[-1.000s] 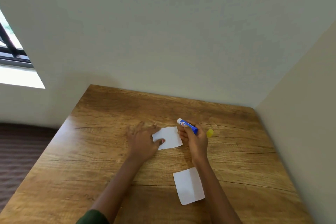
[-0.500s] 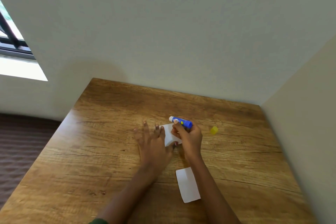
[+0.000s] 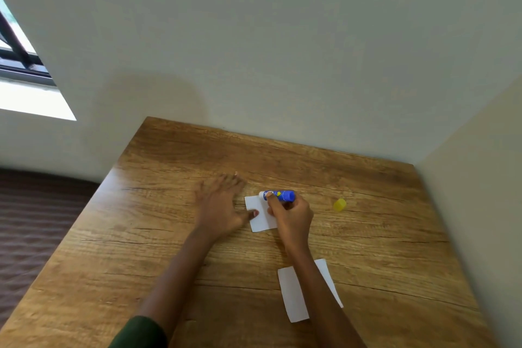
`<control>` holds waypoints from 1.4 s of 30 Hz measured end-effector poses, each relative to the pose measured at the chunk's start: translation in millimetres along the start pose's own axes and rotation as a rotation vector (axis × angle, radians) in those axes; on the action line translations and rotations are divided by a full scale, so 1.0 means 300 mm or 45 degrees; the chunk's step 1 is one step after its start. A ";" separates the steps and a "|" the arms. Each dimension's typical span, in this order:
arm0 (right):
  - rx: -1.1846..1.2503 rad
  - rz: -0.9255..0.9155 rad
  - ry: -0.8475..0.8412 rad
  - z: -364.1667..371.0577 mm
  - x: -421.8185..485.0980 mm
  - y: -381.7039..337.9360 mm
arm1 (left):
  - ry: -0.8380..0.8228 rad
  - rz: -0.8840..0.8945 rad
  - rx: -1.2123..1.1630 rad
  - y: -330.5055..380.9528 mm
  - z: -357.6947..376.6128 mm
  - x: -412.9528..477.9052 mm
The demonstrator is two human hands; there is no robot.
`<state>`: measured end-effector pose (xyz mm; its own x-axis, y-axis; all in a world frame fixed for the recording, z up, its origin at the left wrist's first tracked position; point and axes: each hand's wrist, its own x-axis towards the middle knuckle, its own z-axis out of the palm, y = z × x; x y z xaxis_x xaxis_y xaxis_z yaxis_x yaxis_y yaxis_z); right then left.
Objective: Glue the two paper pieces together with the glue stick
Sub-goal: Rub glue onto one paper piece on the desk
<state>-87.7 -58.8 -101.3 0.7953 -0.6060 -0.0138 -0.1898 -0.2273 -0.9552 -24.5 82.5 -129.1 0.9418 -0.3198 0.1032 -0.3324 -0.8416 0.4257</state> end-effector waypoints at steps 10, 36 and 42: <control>-0.053 -0.128 -0.140 0.023 -0.011 -0.017 | 0.026 0.063 0.004 -0.018 0.015 0.004; -0.110 -0.127 -0.085 0.006 0.017 -0.009 | 0.060 0.064 0.011 -0.032 0.032 0.014; -0.132 -0.053 0.011 -0.036 0.049 0.004 | 0.034 0.065 -0.027 -0.026 0.022 0.012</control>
<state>-82.3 -76.3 -99.5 0.7990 -0.6007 0.0282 -0.2155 -0.3297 -0.9192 -18.9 85.0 -138.1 0.9249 -0.3498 0.1490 -0.3789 -0.8150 0.4384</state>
